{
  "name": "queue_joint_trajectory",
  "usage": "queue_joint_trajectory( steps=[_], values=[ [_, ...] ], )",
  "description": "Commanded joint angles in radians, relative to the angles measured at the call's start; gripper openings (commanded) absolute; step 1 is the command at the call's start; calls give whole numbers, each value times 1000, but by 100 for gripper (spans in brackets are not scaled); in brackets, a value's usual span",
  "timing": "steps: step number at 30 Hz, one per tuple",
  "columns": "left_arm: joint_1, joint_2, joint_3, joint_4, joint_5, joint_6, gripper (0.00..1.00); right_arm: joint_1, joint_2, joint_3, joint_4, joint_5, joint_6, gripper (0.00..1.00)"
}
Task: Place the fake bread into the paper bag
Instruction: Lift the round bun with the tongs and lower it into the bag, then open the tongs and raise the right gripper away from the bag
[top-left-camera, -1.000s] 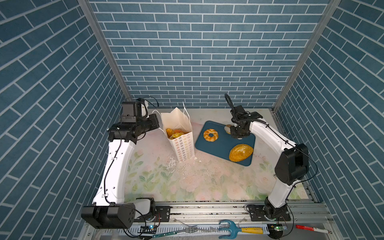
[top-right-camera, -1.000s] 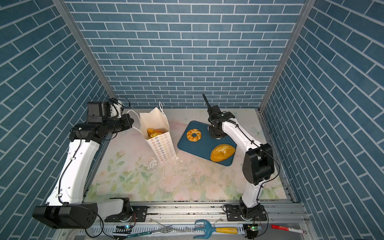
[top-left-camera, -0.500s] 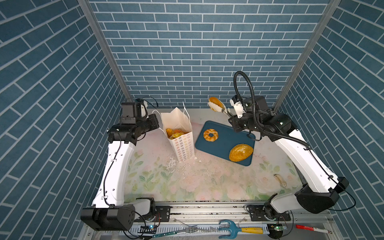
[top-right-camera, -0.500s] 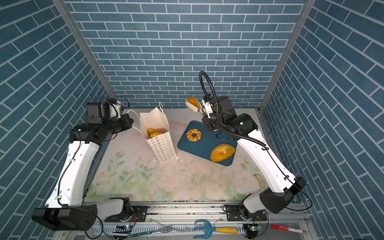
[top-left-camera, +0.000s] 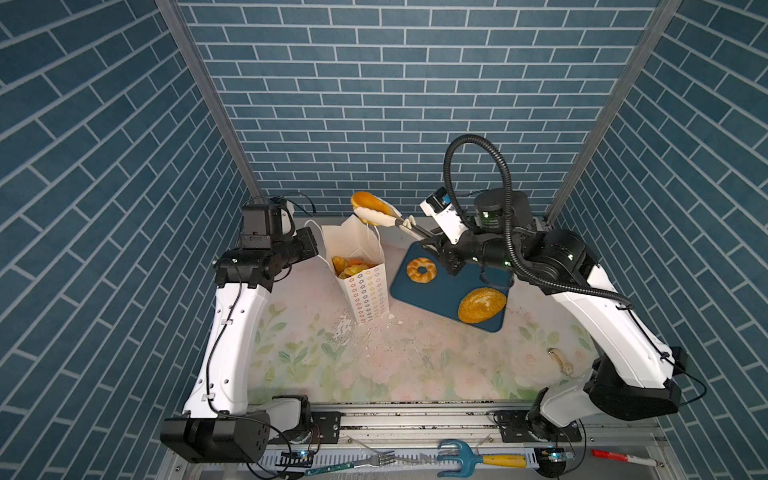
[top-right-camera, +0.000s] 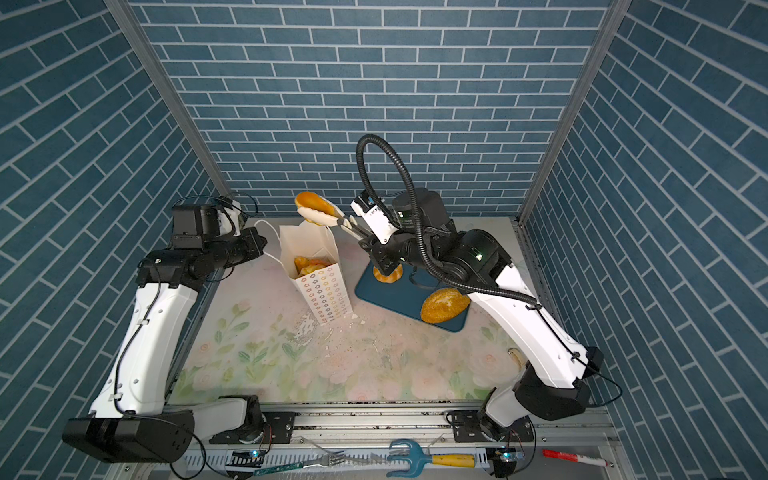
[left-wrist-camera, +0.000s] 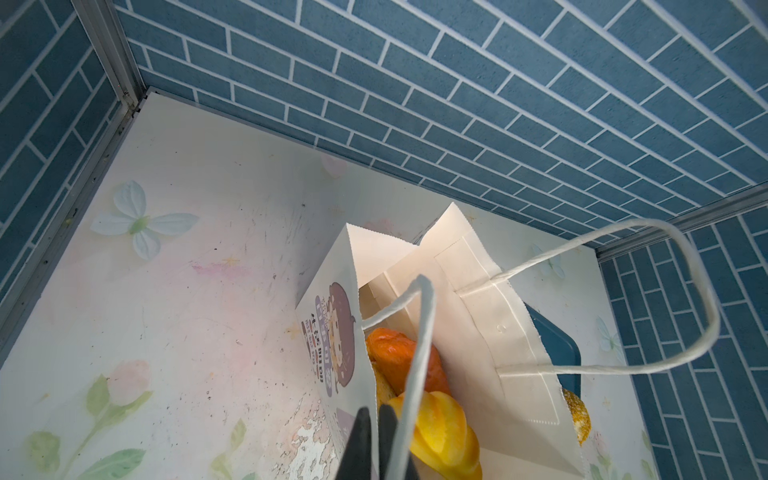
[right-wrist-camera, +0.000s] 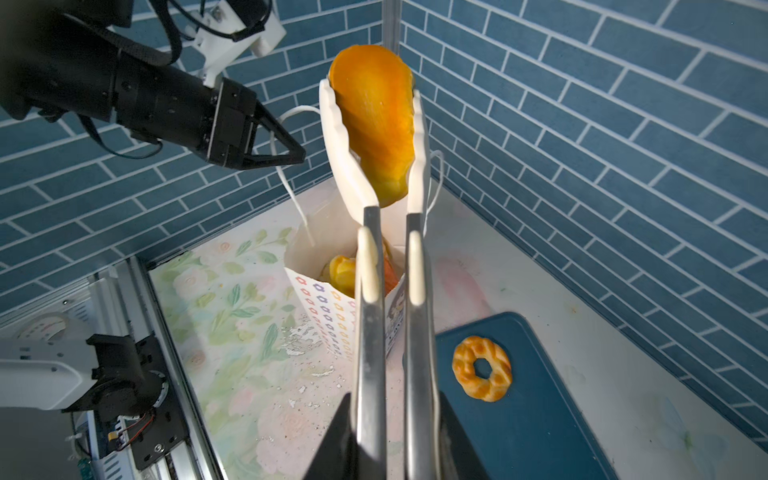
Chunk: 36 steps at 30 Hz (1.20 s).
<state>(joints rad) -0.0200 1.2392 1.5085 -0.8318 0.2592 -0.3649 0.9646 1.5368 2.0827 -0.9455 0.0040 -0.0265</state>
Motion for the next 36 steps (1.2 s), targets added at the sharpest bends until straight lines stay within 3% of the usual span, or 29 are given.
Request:
queue_joint_trajectory(
  steps=[1, 22, 29, 36],
  values=[
    [-6, -28, -9, 26, 9, -8, 9, 16, 75, 65, -19, 10, -41, 22],
    [-8, -25, 0, 3, 17, 2, 9, 42, 437, 378, -223, 208, 23, 26],
    [-8, -24, 2, -1, 17, 5, 9, 42, 464, 411, -224, 212, 27, 37],
    [-8, -16, 6, 3, 23, 2, 9, 51, 444, 446, -209, 176, 4, 40]
  ],
)
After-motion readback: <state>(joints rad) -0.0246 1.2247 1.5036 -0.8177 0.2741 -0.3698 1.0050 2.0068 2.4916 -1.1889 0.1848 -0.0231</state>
